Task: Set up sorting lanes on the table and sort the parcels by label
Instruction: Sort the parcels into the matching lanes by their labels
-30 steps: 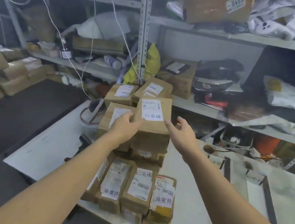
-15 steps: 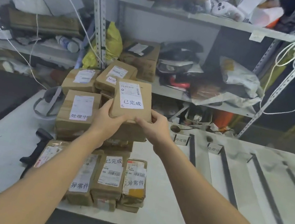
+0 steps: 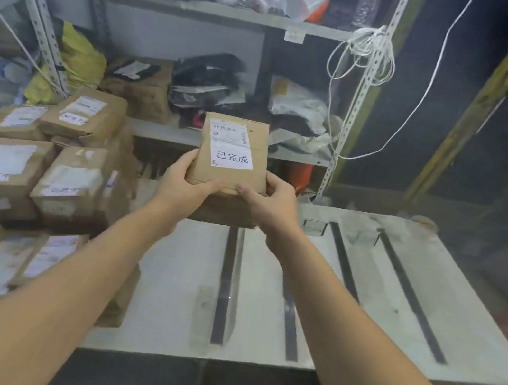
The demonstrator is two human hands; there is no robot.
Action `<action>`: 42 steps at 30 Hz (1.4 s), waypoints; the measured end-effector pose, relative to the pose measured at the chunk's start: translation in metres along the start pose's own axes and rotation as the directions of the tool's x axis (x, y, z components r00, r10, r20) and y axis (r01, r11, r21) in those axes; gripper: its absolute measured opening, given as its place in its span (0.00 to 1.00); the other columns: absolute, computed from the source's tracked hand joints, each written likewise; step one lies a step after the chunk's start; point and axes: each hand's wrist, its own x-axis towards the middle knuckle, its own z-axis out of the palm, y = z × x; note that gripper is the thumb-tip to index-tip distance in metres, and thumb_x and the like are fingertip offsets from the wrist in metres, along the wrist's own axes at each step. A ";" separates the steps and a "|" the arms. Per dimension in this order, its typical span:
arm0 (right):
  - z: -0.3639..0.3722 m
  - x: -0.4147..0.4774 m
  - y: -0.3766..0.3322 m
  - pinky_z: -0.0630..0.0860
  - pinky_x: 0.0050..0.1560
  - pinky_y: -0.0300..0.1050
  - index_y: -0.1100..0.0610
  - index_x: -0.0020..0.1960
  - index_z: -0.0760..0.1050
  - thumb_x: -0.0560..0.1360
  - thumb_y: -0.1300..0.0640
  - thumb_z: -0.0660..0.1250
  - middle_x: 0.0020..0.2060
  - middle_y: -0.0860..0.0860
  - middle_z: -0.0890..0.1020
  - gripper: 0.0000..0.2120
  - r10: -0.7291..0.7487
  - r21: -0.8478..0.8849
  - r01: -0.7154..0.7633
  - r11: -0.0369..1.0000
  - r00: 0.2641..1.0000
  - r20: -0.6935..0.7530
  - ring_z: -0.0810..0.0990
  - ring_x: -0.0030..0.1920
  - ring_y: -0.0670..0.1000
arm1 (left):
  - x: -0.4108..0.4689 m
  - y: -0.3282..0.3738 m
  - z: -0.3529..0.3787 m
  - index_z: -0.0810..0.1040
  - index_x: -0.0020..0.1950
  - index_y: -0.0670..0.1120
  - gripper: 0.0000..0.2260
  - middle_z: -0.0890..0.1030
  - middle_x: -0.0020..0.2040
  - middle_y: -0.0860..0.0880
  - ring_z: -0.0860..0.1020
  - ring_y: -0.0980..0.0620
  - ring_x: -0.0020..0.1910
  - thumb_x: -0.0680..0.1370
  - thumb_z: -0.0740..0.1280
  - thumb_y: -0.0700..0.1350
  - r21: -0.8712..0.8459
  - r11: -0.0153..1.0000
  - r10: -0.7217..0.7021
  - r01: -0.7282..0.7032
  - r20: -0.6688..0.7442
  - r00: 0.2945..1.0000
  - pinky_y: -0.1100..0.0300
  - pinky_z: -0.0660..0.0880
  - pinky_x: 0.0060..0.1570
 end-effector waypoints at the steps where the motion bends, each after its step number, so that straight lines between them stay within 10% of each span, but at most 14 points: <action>1: -0.026 -0.003 0.004 0.81 0.49 0.41 0.55 0.62 0.80 0.73 0.60 0.73 0.51 0.48 0.85 0.17 0.003 -0.006 -0.003 1.000 1.000 -0.012 0.84 0.50 0.47 | -0.008 0.007 0.025 0.70 0.72 0.54 0.32 0.79 0.60 0.56 0.77 0.55 0.59 0.70 0.76 0.50 -0.020 1.000 -0.006 0.007 0.025 1.000 0.59 0.77 0.51; 9: -0.195 -0.010 0.038 0.81 0.52 0.44 0.56 0.64 0.78 0.74 0.60 0.73 0.53 0.49 0.85 0.19 0.085 -0.048 -0.090 0.995 0.992 -0.092 0.84 0.53 0.50 | -0.036 0.031 0.187 0.70 0.71 0.51 0.29 0.79 0.62 0.53 0.78 0.54 0.59 0.72 0.75 0.45 -0.079 0.994 -0.067 0.082 0.178 0.982 0.53 0.76 0.61; 15: -0.260 -0.001 0.082 0.78 0.48 0.38 0.55 0.65 0.77 0.75 0.59 0.71 0.54 0.48 0.84 0.18 0.184 -0.069 -0.193 0.979 0.975 -0.125 0.82 0.55 0.49 | -0.028 0.008 0.266 0.66 0.73 0.53 0.28 0.76 0.57 0.59 0.74 0.64 0.51 0.76 0.72 0.42 -0.067 0.979 -0.168 0.194 0.278 0.946 0.65 0.73 0.45; 25: -0.291 0.055 0.169 0.78 0.52 0.41 0.54 0.62 0.79 0.75 0.63 0.71 0.53 0.47 0.85 0.16 0.367 -0.108 -0.384 0.917 0.919 -0.145 0.83 0.54 0.47 | 0.019 -0.075 0.334 0.67 0.72 0.56 0.31 0.75 0.67 0.55 0.75 0.54 0.61 0.72 0.75 0.46 -0.005 0.926 -0.355 0.378 0.331 0.874 0.51 0.77 0.60; 34: -0.292 0.087 0.224 0.79 0.58 0.47 0.58 0.61 0.78 0.75 0.64 0.70 0.53 0.51 0.84 0.14 0.501 -0.097 -0.517 0.851 0.853 -0.149 0.83 0.53 0.51 | 0.046 -0.108 0.358 0.68 0.59 0.58 0.26 0.80 0.52 0.59 0.81 0.56 0.50 0.67 0.77 0.46 0.168 0.857 -0.515 0.487 0.282 0.809 0.51 0.82 0.47; 42: -0.282 0.090 0.252 0.80 0.58 0.51 0.54 0.61 0.77 0.73 0.62 0.70 0.53 0.49 0.84 0.17 0.553 -0.223 -0.576 0.786 0.817 -0.162 0.83 0.53 0.51 | 0.047 -0.121 0.376 0.68 0.64 0.49 0.27 0.78 0.58 0.51 0.78 0.47 0.55 0.68 0.74 0.45 0.447 0.778 -0.579 0.441 0.241 0.779 0.51 0.80 0.52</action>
